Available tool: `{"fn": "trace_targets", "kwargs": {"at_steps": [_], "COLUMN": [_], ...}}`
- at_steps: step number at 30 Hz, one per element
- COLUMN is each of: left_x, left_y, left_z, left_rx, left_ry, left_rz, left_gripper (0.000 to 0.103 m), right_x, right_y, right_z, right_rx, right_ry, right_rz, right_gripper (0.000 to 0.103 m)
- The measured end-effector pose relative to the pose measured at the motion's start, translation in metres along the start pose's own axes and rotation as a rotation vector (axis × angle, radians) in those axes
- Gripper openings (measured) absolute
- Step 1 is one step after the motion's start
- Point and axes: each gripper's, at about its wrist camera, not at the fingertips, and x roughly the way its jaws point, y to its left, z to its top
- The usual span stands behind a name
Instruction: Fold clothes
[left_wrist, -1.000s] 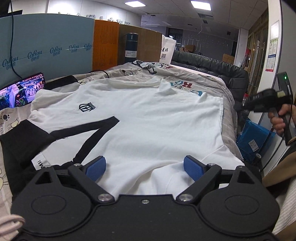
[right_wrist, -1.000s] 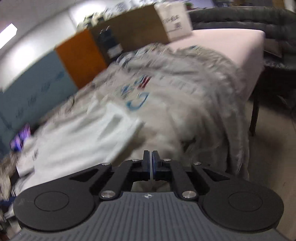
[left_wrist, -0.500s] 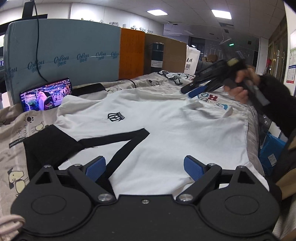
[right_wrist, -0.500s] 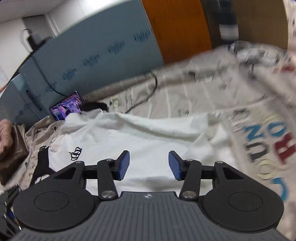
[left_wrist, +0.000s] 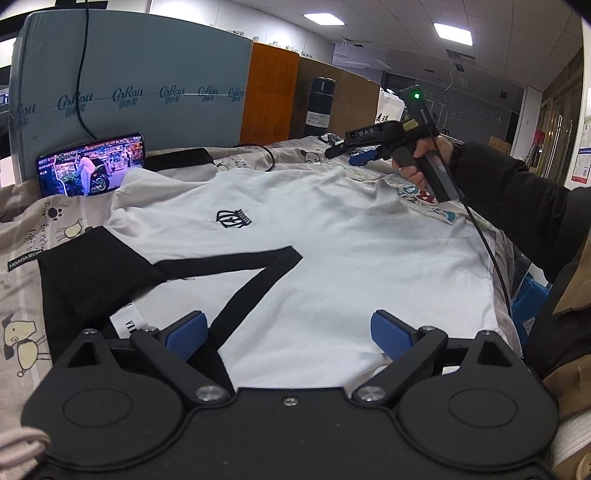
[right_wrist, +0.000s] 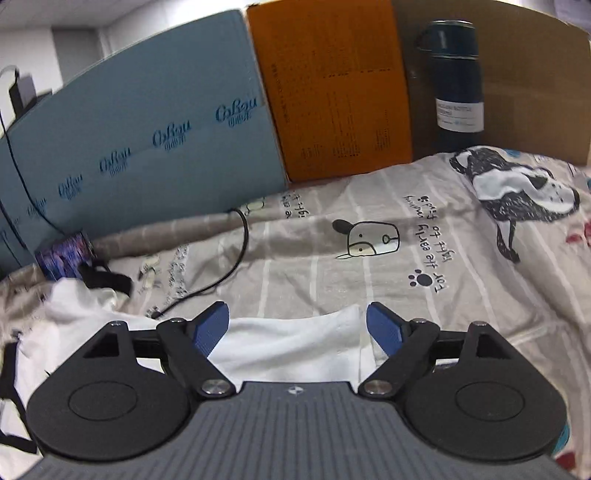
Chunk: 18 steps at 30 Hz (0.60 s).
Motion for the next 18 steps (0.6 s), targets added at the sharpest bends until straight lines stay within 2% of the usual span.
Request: {"fn": "trace_targets", "kwargs": {"at_steps": [2, 3, 4, 5, 6, 9, 11, 13, 14, 16, 18], "left_x": [0.0, 0.001, 0.001, 0.001, 0.001, 0.002, 0.001, 0.002, 0.002, 0.002, 0.001], "left_y": [0.0, 0.0, 0.001, 0.001, 0.002, 0.002, 0.002, 0.002, 0.003, 0.003, 0.002], "left_z": [0.0, 0.0, 0.0, 0.0, 0.0, 0.0, 0.0, 0.0, 0.0, 0.0, 0.0], "left_rx": [0.001, 0.002, 0.0, -0.003, -0.006, -0.009, -0.008, -0.01, -0.011, -0.01, -0.005], "left_ry": [0.0, 0.0, 0.001, 0.002, 0.004, 0.005, 0.006, 0.007, 0.008, 0.007, 0.0], "left_rz": [0.004, 0.006, 0.005, 0.002, 0.0, -0.004, -0.005, -0.008, -0.009, -0.011, -0.011], "left_gripper": [0.097, 0.097, 0.097, 0.098, 0.098, 0.098, 0.098, 0.099, 0.1, 0.1, 0.1], "right_x": [0.013, 0.02, 0.023, 0.022, 0.02, 0.02, 0.028, 0.029, 0.022, -0.003, -0.043], "right_y": [0.0, 0.0, -0.002, -0.003, -0.004, -0.008, -0.009, -0.01, -0.012, -0.014, -0.015], "right_z": [-0.003, -0.005, -0.006, -0.007, -0.007, -0.005, -0.004, -0.004, -0.003, -0.005, -0.011], "right_rx": [-0.045, -0.056, -0.052, -0.044, -0.036, -0.024, -0.013, -0.009, 0.0, 0.018, 0.03], "right_ry": [0.049, 0.09, 0.115, 0.108, 0.095, 0.034, 0.029, 0.038, 0.031, -0.001, -0.051], "right_rz": [-0.048, -0.066, -0.087, -0.084, -0.074, -0.107, -0.145, -0.143, -0.151, -0.17, -0.186], "right_gripper": [0.063, 0.031, 0.014, 0.012, 0.002, 0.002, 0.002, 0.003, 0.005, 0.026, 0.032]}}
